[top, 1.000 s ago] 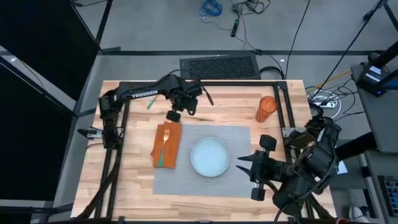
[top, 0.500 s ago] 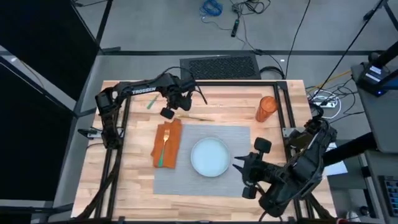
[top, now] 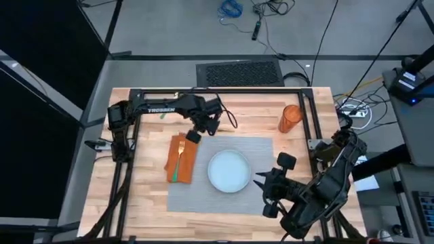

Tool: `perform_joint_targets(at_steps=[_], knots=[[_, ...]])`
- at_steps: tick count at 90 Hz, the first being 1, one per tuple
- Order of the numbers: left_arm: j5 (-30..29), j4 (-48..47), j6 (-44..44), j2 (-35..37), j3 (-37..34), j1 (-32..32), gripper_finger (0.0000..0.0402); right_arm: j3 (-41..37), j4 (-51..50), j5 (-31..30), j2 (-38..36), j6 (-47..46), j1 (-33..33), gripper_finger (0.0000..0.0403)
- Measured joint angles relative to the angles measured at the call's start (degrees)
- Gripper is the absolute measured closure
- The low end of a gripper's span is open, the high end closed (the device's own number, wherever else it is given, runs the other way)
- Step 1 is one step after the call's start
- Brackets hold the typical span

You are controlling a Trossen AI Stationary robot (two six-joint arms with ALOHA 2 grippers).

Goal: Set table place
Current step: Put the gold table knife on the gray table mat to the right of the blue plate

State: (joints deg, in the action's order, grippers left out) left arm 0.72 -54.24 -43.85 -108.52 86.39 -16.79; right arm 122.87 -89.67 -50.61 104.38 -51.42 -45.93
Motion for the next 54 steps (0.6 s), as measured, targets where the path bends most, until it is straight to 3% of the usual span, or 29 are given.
perform_joint_targets(at_steps=[24,54], knots=[[3.96,6.01,7.70,-1.72,0.53,-0.94,0.0283,0.03,0.20,-0.15,-0.02,0.02,-0.35,0.0316],[6.29,8.49,11.62,-5.92,0.70,-2.70,0.0273,0.07,0.21,-0.06,-0.02,0.04,-0.70,0.0316]])
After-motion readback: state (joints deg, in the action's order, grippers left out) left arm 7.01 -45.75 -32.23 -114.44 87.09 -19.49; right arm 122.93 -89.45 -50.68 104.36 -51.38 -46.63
